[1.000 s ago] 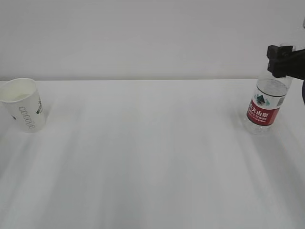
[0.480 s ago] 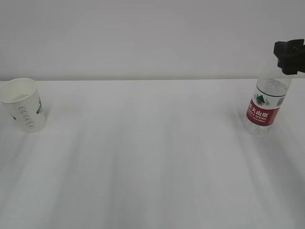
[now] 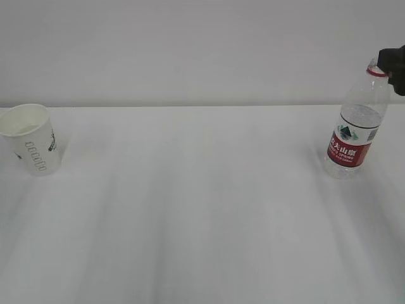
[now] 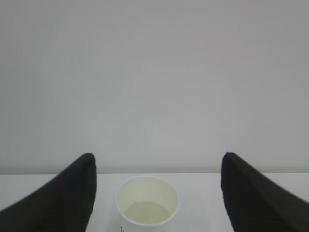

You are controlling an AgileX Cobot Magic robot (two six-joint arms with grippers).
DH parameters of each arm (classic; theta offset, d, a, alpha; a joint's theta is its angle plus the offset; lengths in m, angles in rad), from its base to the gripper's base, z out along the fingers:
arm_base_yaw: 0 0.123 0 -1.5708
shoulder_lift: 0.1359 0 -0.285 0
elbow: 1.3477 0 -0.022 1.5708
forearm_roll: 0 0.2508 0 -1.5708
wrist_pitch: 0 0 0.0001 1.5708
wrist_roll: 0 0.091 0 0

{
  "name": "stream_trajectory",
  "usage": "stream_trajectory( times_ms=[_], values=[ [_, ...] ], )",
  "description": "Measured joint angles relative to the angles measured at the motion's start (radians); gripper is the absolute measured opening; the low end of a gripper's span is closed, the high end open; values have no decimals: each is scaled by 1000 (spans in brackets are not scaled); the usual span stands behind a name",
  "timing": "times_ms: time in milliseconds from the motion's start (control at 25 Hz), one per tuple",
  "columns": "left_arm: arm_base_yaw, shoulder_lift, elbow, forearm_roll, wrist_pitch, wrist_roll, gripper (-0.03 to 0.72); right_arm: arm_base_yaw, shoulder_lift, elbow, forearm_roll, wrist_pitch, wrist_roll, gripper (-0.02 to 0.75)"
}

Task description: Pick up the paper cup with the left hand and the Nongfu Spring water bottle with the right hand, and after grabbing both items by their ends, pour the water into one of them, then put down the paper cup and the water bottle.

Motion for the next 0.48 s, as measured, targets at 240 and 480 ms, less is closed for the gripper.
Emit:
stream_trajectory(
  times_ms=[240, 480],
  values=[
    [0, -50, -13, 0, 64, 2, 587, 0, -56, 0, 0, 80, -2, 604],
    [0, -130, -14, 6, 145, 2, 587, 0, -131, 0, -4, 174, -2, 596]
  ],
)
